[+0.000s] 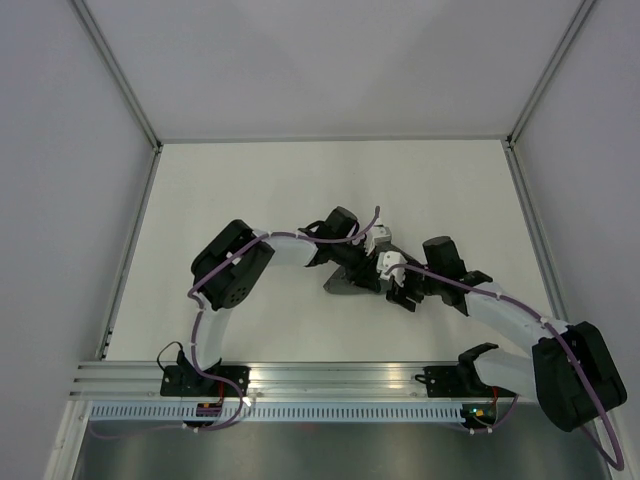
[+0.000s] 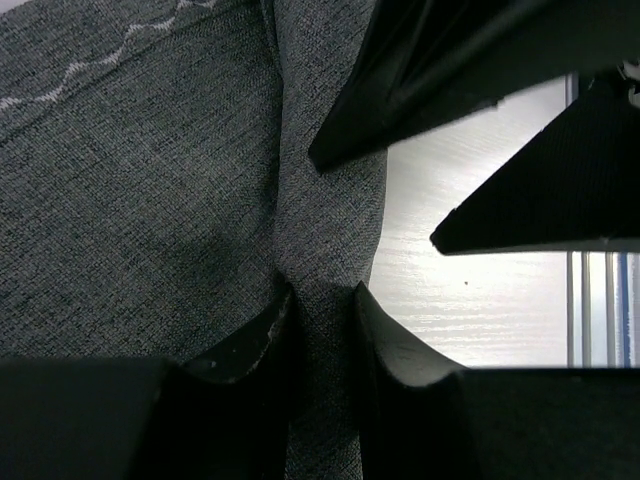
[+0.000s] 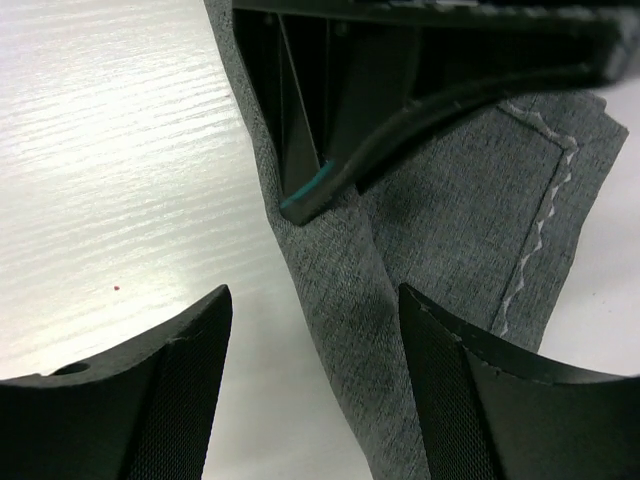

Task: Fold the napkin, place the utensils inside, and roll it up
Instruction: Roll the napkin with the utensil

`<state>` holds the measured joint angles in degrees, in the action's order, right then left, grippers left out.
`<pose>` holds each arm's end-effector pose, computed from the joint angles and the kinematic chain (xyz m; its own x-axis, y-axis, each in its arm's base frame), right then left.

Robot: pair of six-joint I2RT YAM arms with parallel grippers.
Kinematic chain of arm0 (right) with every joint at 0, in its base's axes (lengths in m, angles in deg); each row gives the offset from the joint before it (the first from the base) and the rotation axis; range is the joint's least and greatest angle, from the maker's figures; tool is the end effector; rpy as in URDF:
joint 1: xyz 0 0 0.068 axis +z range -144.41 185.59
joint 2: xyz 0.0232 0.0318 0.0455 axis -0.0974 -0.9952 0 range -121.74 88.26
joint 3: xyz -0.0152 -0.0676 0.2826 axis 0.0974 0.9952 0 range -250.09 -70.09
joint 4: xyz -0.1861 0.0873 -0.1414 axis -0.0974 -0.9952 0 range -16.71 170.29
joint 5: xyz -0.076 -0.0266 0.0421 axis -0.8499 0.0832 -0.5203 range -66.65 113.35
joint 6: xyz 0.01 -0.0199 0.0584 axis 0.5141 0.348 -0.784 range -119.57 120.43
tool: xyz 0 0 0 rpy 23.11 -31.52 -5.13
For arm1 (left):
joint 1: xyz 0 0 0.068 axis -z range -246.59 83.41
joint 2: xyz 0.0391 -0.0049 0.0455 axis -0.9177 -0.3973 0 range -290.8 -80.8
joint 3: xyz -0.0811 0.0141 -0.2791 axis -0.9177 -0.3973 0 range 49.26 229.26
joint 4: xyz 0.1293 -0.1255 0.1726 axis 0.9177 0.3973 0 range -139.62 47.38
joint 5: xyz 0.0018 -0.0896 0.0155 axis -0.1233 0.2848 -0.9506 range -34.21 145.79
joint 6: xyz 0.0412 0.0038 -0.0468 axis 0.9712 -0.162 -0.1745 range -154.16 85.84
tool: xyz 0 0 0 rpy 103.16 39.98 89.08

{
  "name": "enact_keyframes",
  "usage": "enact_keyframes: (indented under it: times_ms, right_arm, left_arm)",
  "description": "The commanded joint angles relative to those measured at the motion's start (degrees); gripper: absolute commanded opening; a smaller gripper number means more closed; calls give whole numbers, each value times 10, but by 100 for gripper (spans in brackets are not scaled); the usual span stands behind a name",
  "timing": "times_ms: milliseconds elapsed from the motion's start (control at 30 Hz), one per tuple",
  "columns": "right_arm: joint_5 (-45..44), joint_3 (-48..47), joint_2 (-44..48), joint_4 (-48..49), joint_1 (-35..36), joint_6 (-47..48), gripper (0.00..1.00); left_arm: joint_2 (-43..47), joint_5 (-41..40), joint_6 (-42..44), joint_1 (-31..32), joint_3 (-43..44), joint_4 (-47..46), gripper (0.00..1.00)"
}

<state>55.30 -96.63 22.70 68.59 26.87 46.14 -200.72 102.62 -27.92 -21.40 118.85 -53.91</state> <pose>0.1712 0.0937 0.1828 -0.0598 -0.6752 -0.7352 -0.9494 0.2661 -0.1671 0.2780 -0.3291 0.1414 -0.4128 0.5211 -0.7471 0.8923 0.0668 -0.4464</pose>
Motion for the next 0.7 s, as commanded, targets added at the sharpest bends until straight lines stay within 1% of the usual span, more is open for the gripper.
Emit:
enact_keyframes:
  times_ms: [0,233,333,400,433,500,533,567,633,667]
  right_arm:
    - [-55,10,-3,76,32,5,73]
    - [-92,18,-31,106,76,-4,73]
    - [-96,20,-43,108,82,-5,69]
    - [-99,20,-53,109,81,-5,64]
    - [-100,19,-56,109,81,-7,62]
    - [-101,18,-63,107,82,-12,54]
    - [-100,15,-71,105,81,-15,50]
    - [-100,12,-76,104,81,-16,40]
    - [-100,10,-88,103,81,-19,31]
    - [-100,9,-94,102,82,-19,26]
  left_arm:
    - [-41,-16,-21,-4,6,118,2]
    - [-44,-18,-33,-6,21,126,6]
    - [-42,-15,-38,-8,27,127,9]
    - [-41,-14,-41,-11,31,129,13]
    - [-42,-13,-47,-12,32,130,18]
    - [-44,-11,-52,-12,39,133,22]
    - [-42,-11,-56,-14,40,133,26]
    - [-40,-11,-56,-14,40,131,28]
    - [-33,-10,-79,-14,37,120,37]
    - [-19,-7,-86,-15,30,101,43]
